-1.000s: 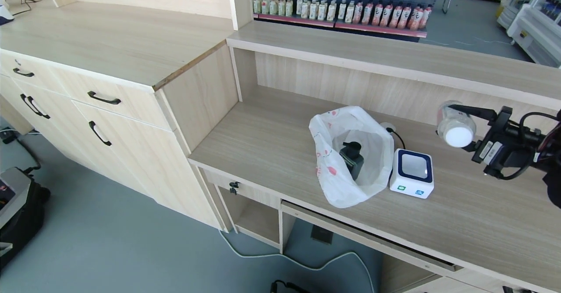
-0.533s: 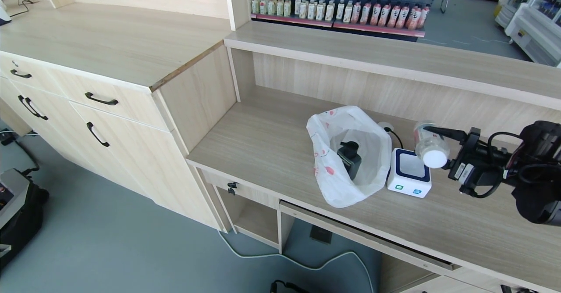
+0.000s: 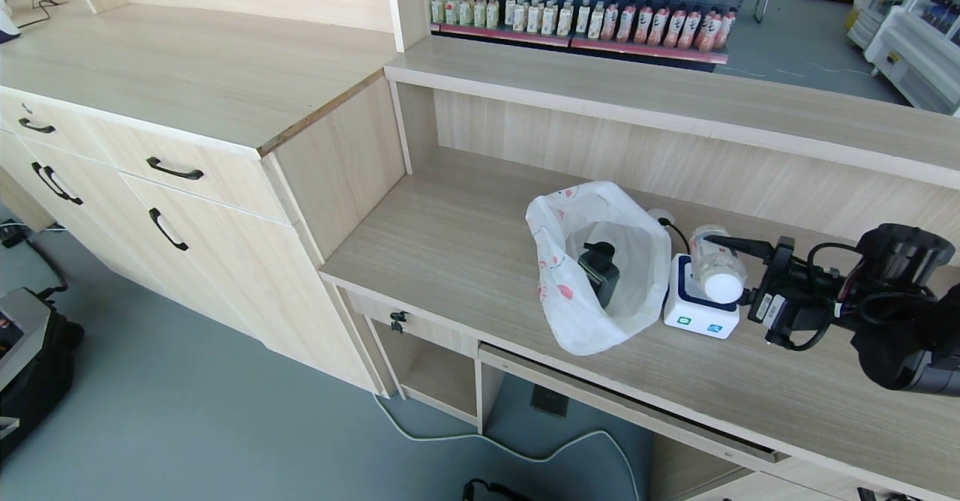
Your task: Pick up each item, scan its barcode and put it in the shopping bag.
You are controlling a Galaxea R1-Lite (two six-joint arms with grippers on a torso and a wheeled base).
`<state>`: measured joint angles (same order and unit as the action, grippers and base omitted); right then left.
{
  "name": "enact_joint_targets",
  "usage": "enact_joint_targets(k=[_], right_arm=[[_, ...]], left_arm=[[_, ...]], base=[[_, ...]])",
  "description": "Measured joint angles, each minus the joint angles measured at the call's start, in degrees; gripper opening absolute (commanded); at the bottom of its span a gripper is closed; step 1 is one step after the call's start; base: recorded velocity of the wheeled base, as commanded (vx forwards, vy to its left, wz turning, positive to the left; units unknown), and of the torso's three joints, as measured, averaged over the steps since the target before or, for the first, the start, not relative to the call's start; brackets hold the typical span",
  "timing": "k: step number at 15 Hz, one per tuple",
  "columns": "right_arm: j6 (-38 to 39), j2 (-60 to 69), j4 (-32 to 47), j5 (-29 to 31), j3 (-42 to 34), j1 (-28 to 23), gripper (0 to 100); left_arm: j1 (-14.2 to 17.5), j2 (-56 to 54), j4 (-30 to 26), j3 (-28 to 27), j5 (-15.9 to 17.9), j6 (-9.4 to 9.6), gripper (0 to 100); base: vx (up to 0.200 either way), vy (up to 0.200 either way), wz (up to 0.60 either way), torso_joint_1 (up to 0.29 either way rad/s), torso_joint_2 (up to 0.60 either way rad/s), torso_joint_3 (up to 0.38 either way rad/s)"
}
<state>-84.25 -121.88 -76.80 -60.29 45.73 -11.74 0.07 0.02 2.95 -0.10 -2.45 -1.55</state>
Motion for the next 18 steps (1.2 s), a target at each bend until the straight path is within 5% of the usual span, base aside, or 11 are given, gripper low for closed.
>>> enact_joint_targets(k=[18], right_arm=[[-0.29,-3.32,-0.17,2.19,0.88,-0.20,0]], left_arm=[[-0.02,0.00,0.00,0.00,0.00,-0.01,100]], base=[[0.000,0.000,0.00,0.000,0.00,0.000]])
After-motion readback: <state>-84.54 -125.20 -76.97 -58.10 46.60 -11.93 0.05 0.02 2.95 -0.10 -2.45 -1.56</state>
